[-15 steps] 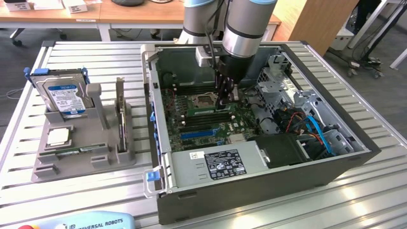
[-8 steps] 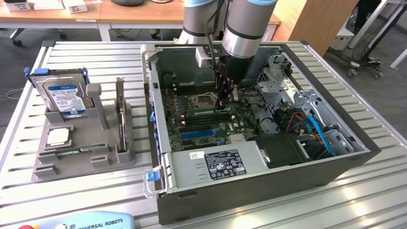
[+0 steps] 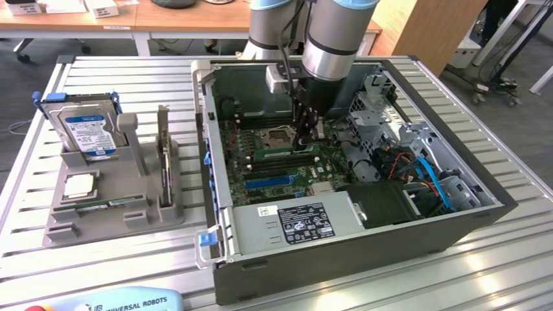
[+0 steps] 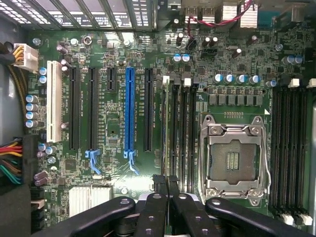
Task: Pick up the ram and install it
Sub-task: 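Insert the ram into the slot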
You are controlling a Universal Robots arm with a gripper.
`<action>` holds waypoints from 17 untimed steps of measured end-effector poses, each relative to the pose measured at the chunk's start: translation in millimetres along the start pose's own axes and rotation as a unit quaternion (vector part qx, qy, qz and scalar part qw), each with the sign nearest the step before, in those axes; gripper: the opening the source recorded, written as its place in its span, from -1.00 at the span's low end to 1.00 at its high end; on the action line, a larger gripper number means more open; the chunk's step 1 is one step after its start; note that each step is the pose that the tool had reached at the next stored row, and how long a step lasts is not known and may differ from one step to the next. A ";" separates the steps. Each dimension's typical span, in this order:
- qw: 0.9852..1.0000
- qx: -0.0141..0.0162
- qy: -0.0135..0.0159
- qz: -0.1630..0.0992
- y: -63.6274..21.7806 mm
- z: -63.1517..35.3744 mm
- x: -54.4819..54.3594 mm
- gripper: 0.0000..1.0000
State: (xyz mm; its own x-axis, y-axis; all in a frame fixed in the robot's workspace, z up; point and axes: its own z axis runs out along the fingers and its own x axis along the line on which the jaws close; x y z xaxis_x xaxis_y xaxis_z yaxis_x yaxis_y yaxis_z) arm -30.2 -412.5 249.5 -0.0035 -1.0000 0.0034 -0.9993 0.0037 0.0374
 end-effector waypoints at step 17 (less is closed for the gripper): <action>1.000 0.000 0.000 0.000 -0.4 10.8 0.0 -0.76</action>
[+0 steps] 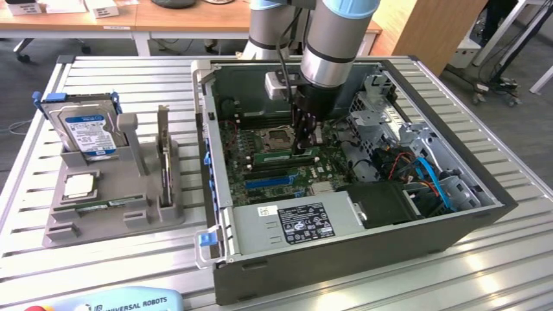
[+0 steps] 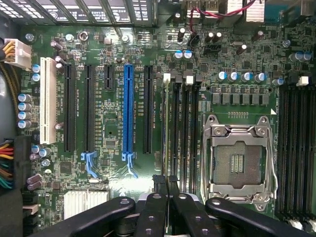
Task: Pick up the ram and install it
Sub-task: 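Insert the ram into the slot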
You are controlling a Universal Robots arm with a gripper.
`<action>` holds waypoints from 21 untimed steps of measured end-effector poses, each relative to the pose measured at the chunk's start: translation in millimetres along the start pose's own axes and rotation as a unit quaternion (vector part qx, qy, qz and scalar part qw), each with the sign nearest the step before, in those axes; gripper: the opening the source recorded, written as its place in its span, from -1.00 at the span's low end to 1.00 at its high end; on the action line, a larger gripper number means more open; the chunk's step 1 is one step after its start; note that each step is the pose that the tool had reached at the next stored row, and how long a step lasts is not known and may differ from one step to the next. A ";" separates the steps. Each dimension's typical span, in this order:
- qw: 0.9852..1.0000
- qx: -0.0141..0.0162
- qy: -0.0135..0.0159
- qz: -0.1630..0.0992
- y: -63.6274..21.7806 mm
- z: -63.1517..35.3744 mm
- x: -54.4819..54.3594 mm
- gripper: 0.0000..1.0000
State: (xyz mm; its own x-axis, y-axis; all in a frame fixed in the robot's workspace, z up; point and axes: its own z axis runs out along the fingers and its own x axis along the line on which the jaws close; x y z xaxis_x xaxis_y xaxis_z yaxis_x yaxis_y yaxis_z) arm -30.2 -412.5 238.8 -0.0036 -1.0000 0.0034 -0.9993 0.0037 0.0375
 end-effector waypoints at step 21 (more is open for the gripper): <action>1.000 0.000 0.000 0.000 -0.2 4.3 -0.1 -0.76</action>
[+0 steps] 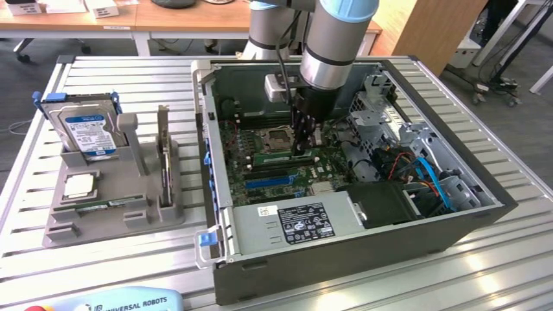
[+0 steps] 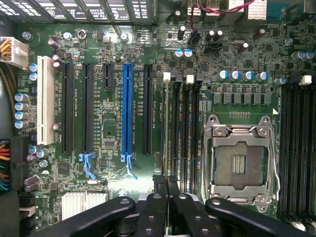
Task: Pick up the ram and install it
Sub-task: 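Insert the ram into the slot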
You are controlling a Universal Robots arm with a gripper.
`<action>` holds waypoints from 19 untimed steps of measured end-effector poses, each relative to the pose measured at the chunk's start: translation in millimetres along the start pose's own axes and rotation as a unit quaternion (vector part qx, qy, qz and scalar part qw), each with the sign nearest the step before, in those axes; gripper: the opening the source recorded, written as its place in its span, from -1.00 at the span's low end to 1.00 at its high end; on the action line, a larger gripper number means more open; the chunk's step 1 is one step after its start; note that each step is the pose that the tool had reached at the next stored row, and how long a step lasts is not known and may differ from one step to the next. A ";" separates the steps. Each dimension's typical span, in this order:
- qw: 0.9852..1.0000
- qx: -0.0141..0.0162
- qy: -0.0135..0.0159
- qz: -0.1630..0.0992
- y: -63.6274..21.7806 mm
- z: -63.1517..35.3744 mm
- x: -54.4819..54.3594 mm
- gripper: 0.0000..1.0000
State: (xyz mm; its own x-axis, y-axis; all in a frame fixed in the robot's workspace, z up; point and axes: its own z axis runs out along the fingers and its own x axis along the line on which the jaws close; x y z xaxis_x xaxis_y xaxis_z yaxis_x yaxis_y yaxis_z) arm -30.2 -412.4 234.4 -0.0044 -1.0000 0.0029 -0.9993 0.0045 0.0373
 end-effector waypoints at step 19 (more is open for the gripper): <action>1.000 0.000 0.000 0.000 -0.1 2.4 -0.3 -0.76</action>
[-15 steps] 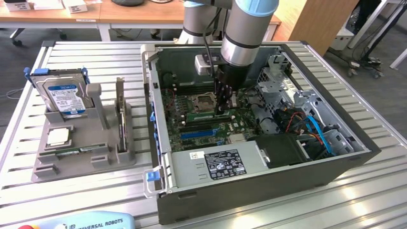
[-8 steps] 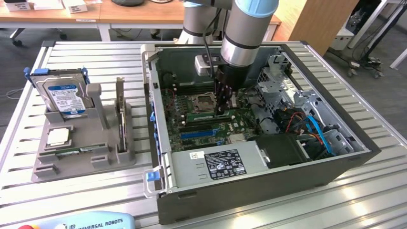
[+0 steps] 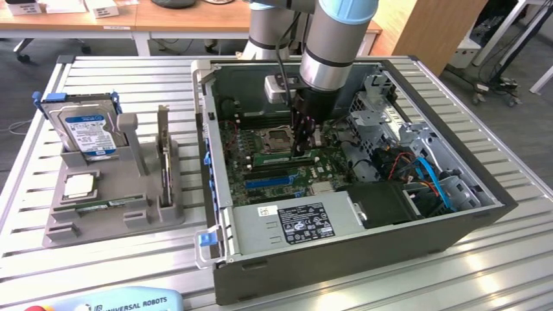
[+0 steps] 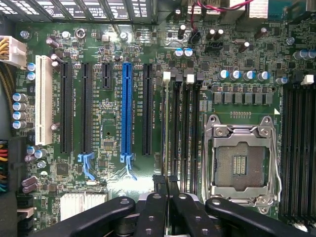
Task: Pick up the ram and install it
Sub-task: 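Insert the ram into the slot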
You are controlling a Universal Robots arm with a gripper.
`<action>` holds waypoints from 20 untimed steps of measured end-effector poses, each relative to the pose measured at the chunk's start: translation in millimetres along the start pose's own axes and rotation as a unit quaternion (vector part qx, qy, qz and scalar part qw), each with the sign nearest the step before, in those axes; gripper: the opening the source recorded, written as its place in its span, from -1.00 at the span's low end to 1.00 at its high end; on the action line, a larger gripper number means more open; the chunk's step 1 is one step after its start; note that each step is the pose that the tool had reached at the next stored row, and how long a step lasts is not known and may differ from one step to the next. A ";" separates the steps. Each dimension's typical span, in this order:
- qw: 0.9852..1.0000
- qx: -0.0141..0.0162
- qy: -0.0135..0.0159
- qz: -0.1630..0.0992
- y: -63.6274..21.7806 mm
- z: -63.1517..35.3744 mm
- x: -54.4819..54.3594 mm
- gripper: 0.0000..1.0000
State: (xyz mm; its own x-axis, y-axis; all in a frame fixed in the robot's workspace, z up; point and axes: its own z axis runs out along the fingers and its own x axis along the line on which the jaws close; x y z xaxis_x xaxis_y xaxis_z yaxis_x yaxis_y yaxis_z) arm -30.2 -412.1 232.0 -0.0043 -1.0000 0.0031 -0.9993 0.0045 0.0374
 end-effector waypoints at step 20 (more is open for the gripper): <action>1.000 0.000 0.000 0.000 0.0 1.6 -1.1 -0.76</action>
State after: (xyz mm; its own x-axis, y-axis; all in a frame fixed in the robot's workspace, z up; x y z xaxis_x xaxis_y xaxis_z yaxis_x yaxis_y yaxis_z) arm -30.2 -411.0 230.4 -0.0045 -1.0000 0.0033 -0.9993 0.0046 0.0374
